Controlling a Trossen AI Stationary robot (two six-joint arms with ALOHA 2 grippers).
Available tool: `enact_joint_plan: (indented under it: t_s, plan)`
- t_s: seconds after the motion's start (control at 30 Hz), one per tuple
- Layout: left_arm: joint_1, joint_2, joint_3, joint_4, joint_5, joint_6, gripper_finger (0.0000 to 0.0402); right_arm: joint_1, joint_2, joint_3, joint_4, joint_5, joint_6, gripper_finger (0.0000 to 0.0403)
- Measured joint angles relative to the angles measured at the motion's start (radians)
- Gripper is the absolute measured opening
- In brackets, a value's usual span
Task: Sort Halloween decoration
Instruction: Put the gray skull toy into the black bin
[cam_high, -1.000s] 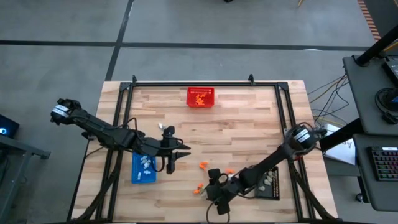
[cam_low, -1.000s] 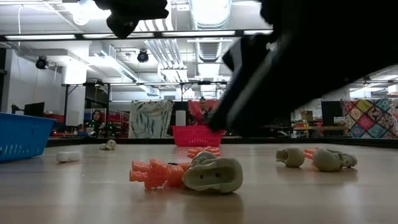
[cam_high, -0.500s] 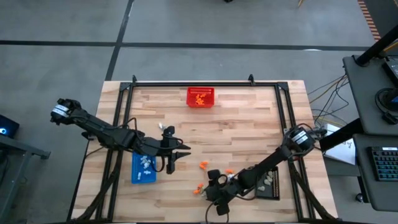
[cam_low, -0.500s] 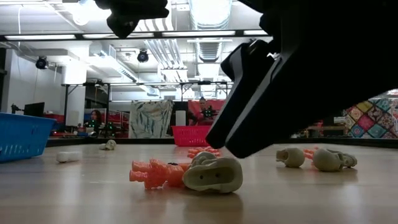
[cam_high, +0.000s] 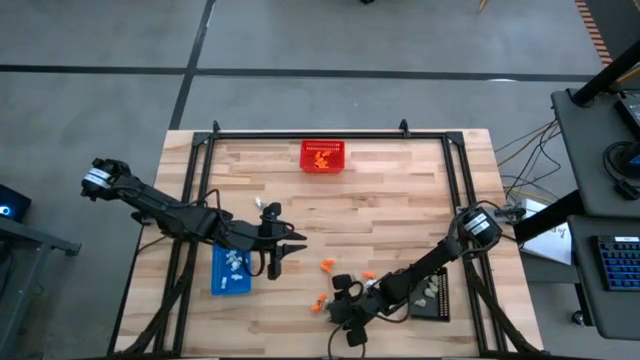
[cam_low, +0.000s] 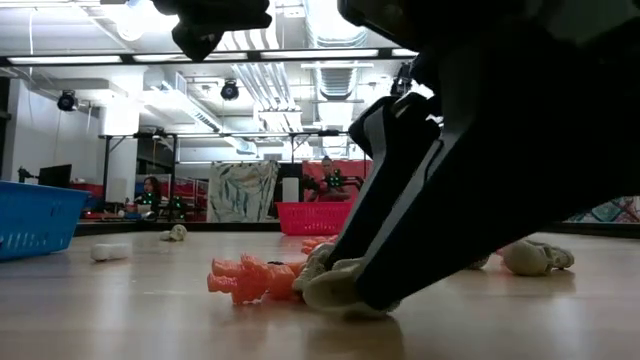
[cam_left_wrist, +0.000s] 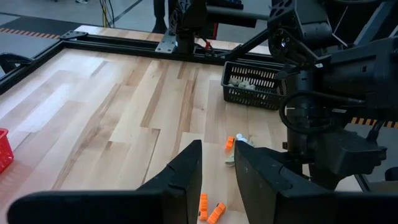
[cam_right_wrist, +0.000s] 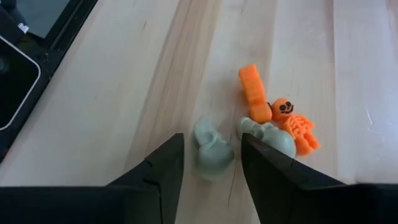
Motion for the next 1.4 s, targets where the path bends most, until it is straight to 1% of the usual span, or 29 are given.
enact_joint_plan:
  t_s: [0.23,0.57,0.67,0.93,1.1,1.4]
  plan:
    - [0.000,0.000,0.000,0.000,0.000,0.000,0.0077,-0.003,0.000,-0.003,0.001,-0.020,-0.003,0.0128]
    - [0.000,0.000,0.000,0.000,0.000,0.000,0.0077,-0.010,0.001,-0.013,0.002,-0.028,0.003,0.0081]
    - [0.000,0.000,0.000,0.000,0.000,0.000,0.0077,-0.014,0.001,-0.013,0.006,-0.045,0.005,0.0069]
    - [0.000,0.000,0.000,0.000,0.000,0.000,0.0077,-0.016,-0.006,-0.013,0.005,-0.047,0.005,0.0061]
    - [0.000,0.000,0.000,0.000,0.000,0.000,0.0077,-0.018,-0.046,-0.014,-0.018,-0.046,0.005,0.0056]
    - [0.000,-0.001,0.000,0.000,0.001,0.000,0.0077,-0.033,-0.067,-0.014,-0.083,-0.043,0.005,0.0029]
